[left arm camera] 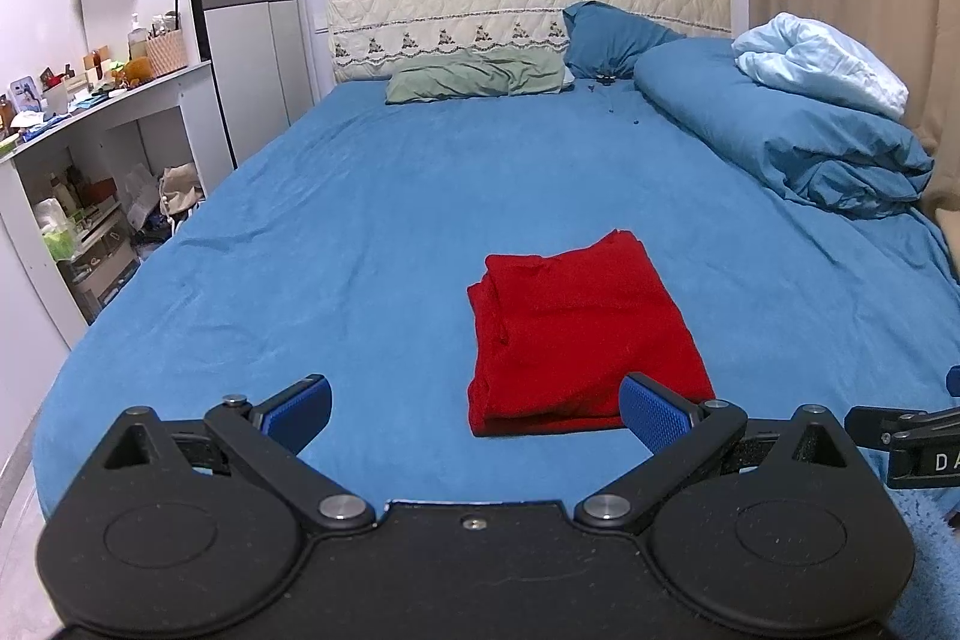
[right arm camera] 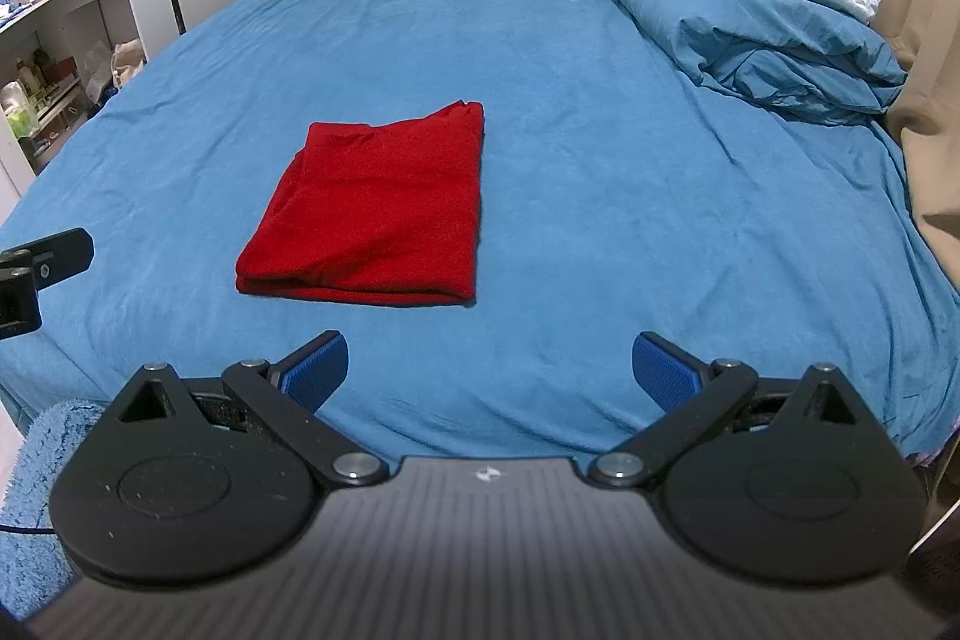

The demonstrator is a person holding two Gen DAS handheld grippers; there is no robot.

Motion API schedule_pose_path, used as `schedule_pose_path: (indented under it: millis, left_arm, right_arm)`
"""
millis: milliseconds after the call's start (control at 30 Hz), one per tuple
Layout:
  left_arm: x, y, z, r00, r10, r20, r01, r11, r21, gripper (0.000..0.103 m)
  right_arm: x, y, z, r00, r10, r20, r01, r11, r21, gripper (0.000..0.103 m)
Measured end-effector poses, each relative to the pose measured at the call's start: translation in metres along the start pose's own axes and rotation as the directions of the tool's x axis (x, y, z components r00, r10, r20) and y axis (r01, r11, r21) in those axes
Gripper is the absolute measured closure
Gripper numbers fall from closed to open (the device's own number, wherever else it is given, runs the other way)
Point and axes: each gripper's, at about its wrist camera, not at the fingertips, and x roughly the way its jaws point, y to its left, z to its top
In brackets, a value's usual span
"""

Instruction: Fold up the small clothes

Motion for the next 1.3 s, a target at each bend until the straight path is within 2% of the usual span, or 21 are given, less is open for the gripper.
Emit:
schedule_pose_path:
  millis: [533,1300]
  left_arm:
    - [0.0003,0.0035,0.0007,0.999,-0.036,-0.004,0.036,0.999,-0.025,0.0]
    - [-0.0044,0.0034,-0.0013,0.999,-0.032,0.02,0.032,0.999,-0.009,0.0]
  right_arm:
    - [-0.0004,-0.0026,0.0002,1.0,-0.004,-0.001,0.004,1.0,-0.003,0.0]
    - [-0.0031,0.0035,0.0002,1.0,-0.004,-0.001,0.004,1.0,-0.008,0.0]
